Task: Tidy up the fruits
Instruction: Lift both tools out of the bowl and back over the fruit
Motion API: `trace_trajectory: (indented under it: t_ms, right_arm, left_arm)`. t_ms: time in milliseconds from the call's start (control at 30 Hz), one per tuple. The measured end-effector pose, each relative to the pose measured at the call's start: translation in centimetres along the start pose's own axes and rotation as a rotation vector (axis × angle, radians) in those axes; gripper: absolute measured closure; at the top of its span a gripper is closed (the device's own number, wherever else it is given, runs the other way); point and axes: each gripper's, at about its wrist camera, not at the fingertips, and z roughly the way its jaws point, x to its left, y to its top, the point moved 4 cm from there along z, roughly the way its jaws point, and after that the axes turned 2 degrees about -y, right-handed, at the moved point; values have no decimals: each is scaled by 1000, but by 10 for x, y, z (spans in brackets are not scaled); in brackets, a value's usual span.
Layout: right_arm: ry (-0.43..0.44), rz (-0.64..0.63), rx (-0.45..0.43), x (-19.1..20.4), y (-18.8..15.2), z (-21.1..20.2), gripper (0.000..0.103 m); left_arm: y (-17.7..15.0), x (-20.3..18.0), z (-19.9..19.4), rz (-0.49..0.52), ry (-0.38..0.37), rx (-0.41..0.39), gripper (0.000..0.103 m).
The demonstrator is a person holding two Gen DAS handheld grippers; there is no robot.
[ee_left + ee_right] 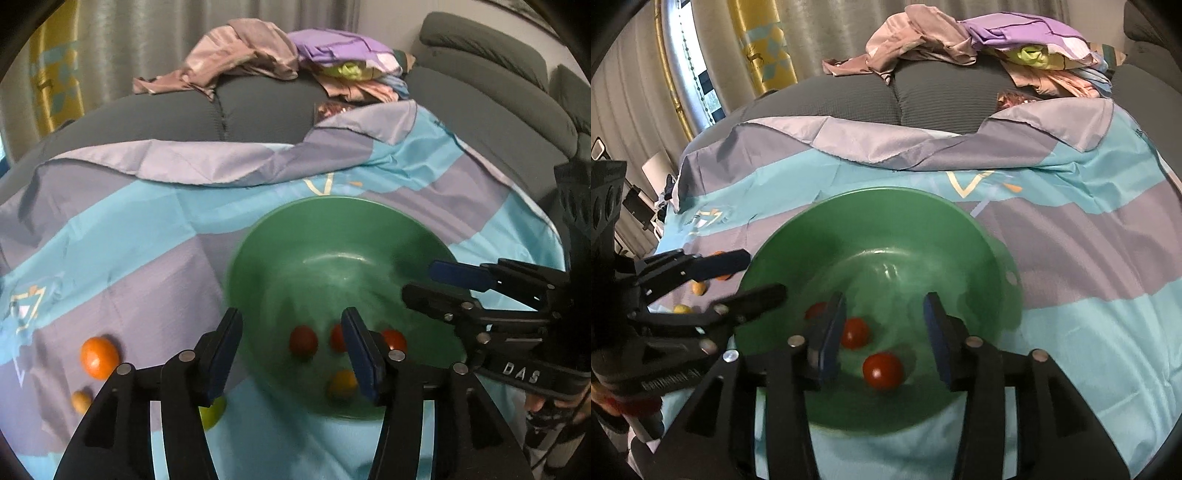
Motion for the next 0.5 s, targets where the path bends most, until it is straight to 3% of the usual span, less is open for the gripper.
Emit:
trace_trajectory:
  t_ms: [300, 500]
  right_arm:
    - [13, -26, -43, 25, -19, -44, 52]
    - [36, -54, -71, 51, -30, -71, 41]
  left_arm:
    - [-51, 35, -62, -69, 64, -38, 48]
    - [-95, 62, -99, -158, 123, -34, 46]
